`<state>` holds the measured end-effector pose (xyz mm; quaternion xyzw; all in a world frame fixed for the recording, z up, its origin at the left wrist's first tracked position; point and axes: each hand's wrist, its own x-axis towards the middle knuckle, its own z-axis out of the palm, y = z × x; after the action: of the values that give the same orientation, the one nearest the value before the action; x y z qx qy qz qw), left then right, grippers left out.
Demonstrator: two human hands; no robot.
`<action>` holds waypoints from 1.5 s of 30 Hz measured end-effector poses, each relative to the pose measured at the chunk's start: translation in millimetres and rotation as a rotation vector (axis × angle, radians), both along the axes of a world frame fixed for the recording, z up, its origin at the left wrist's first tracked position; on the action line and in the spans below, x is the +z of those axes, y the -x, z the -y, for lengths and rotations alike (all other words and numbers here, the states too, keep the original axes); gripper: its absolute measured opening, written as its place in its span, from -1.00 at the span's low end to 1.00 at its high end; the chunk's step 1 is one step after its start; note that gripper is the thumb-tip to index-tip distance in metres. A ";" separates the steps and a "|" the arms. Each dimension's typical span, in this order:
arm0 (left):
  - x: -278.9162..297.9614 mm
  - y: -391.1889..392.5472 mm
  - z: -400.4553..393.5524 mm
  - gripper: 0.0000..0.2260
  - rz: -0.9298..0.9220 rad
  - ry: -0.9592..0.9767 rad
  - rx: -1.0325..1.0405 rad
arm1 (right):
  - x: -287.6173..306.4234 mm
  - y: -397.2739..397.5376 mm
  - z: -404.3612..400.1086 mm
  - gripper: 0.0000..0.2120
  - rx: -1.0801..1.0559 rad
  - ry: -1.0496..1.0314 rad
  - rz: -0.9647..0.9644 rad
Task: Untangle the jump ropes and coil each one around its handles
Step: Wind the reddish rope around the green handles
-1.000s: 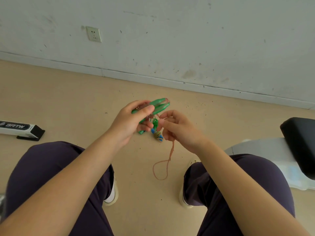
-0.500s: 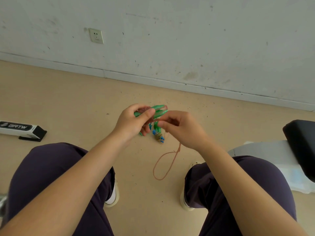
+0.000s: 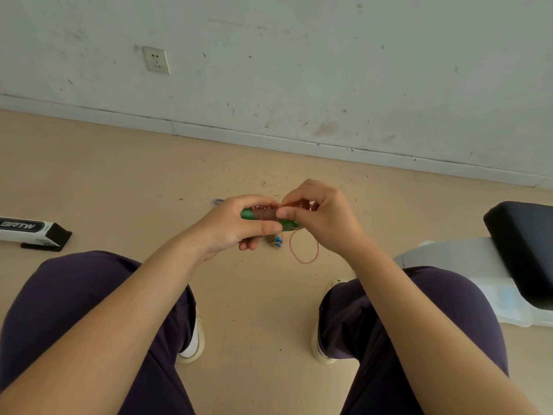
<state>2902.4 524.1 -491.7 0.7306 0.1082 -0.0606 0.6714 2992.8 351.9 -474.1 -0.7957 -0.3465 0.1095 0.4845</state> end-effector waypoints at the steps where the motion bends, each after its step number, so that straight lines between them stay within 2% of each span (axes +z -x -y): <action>1: 0.3 0.9 0.9 -0.68 -0.001 -0.031 -0.003 | -0.2 -0.3 0.1 -0.90 -0.001 0.001 -0.033; 6: 1.7 6.5 3.1 -0.72 -0.009 -0.090 0.000 | -4.9 -2.9 -1.1 -0.77 0.049 -0.007 -0.201; 12: 6.2 8.7 1.2 -0.72 0.017 -0.078 -0.006 | -6.4 -5.5 1.3 -0.82 0.081 -0.074 -0.294; 16: 8.5 9.8 2.0 -0.59 0.078 -0.053 0.043 | -4.8 -3.7 1.5 -0.83 0.037 -0.049 -0.349; 19: 9.8 11.0 4.3 -0.53 0.118 -0.007 0.052 | -6.6 -1.0 -0.4 -0.82 0.037 -0.059 -0.409; 25: 6.4 8.1 -0.2 -0.74 0.132 0.097 0.192 | -7.0 0.5 -1.1 -0.80 0.093 -0.109 -0.534; 32: 7.5 6.4 -1.4 -0.70 0.144 0.285 0.216 | -8.7 1.8 -3.9 -0.70 0.168 -0.104 -0.561; 38: 6.2 4.0 -5.7 -0.73 0.189 0.297 0.341 | -7.5 9.5 -6.2 -0.86 0.122 0.013 -0.457; 43: 3.7 1.3 -4.1 -0.75 0.168 0.182 0.418 | -1.0 19.5 -10.5 -0.85 0.110 0.107 -0.227; 45: 0.8 0.0 -5.7 -0.71 0.144 0.076 0.413 | 0.8 21.9 -10.5 -0.85 0.114 0.111 -0.150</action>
<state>2902.4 529.8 -491.0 0.6695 0.2047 0.1265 0.7028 2970.9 362.4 -473.3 -0.7900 -0.3471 0.2152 0.4573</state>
